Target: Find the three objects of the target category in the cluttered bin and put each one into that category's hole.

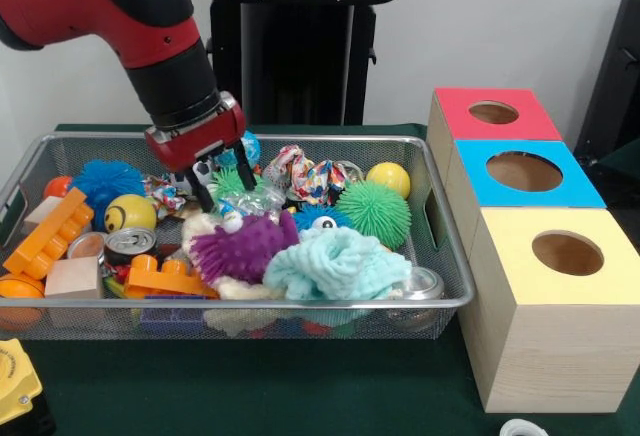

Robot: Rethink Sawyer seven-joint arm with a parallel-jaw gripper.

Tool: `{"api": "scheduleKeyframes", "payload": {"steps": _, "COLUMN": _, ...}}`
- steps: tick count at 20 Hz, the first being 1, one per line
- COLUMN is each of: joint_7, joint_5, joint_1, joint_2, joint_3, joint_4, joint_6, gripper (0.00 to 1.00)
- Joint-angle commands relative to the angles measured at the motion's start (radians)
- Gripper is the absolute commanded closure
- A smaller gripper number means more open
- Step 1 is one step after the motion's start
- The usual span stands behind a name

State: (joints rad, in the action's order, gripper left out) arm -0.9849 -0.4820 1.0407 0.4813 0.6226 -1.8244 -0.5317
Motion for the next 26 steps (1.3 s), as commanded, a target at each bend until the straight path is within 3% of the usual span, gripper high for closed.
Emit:
{"api": "scheduleKeyframes", "payload": {"steps": 1, "joint_7": 0.063, "joint_5": 0.056, "joint_1": 0.052, "joint_2": 0.007, "joint_3": 0.133, "joint_4": 0.000, "joint_6": -0.101, "gripper": 0.00}}
{"api": "scheduleKeyframes", "payload": {"steps": 7, "joint_7": 0.064, "joint_5": 0.051, "joint_1": 0.069, "joint_2": -0.042, "joint_3": 0.145, "joint_4": 0.006, "joint_6": -0.099, "gripper": 0.00}}
{"api": "scheduleKeyframes", "payload": {"steps": 11, "joint_7": 0.059, "joint_5": 0.052, "joint_1": 0.069, "joint_2": -0.036, "joint_3": 0.153, "joint_4": 0.003, "joint_6": -0.108, "gripper": 0.00}}
{"api": "scheduleKeyframes", "payload": {"steps": 26, "joint_7": -0.003, "joint_5": 0.023, "joint_1": 0.113, "joint_2": 0.039, "joint_3": 0.174, "joint_4": -0.168, "joint_6": -0.047, "gripper": 0.00}}
